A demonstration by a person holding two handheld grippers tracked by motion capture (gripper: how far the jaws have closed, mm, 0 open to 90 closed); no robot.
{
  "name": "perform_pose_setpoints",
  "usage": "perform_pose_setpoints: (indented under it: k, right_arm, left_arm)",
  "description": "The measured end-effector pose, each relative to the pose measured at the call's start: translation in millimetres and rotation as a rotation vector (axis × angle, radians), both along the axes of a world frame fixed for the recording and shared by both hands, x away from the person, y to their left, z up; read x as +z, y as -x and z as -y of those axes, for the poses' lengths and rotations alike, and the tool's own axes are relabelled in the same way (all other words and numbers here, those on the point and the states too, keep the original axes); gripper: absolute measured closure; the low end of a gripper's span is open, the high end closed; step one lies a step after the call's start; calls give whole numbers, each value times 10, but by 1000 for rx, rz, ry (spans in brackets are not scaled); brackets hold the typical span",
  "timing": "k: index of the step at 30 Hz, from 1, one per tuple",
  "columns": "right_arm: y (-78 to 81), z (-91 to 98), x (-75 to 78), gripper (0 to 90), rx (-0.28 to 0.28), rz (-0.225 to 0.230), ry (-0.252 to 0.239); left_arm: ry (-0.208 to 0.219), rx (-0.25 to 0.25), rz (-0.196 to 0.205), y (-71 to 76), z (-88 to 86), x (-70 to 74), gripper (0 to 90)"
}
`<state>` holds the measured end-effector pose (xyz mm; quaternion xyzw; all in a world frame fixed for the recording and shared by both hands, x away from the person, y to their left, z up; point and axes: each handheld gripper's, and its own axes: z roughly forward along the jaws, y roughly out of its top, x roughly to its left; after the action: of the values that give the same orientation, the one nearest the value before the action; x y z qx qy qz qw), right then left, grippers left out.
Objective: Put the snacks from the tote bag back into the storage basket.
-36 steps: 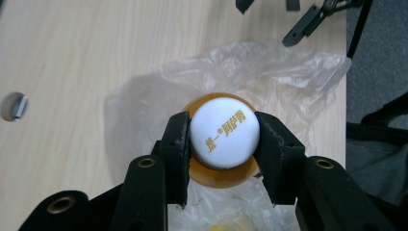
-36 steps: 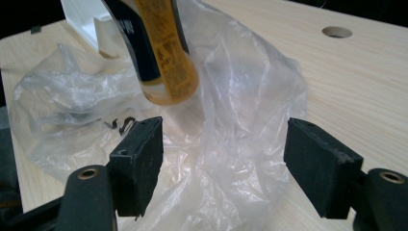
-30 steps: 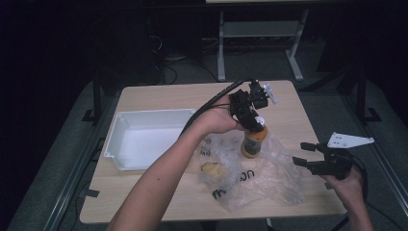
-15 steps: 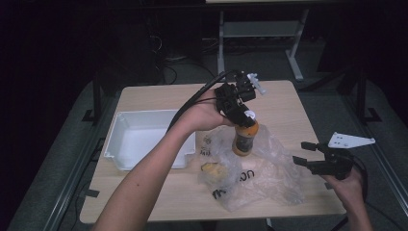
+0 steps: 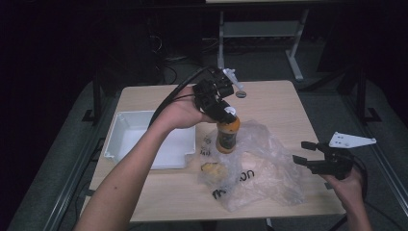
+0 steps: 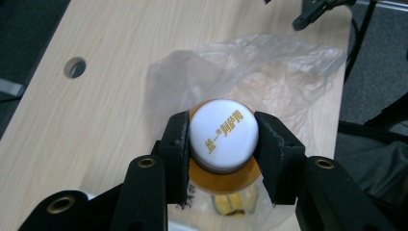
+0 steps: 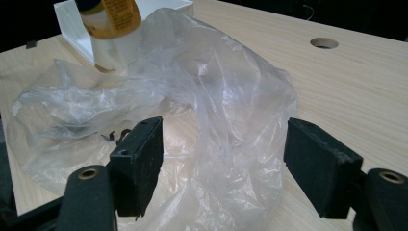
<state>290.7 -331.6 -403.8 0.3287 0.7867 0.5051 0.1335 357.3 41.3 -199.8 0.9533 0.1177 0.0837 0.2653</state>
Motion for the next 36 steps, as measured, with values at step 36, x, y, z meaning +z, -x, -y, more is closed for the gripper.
perform_pose_setpoints:
  k: [36]
  right_arm:
    - [-15, -98, -13, 297, 0, -8, 48]
  left_arm:
    - [7, 239, 29, -209, -1233, -70, 590]
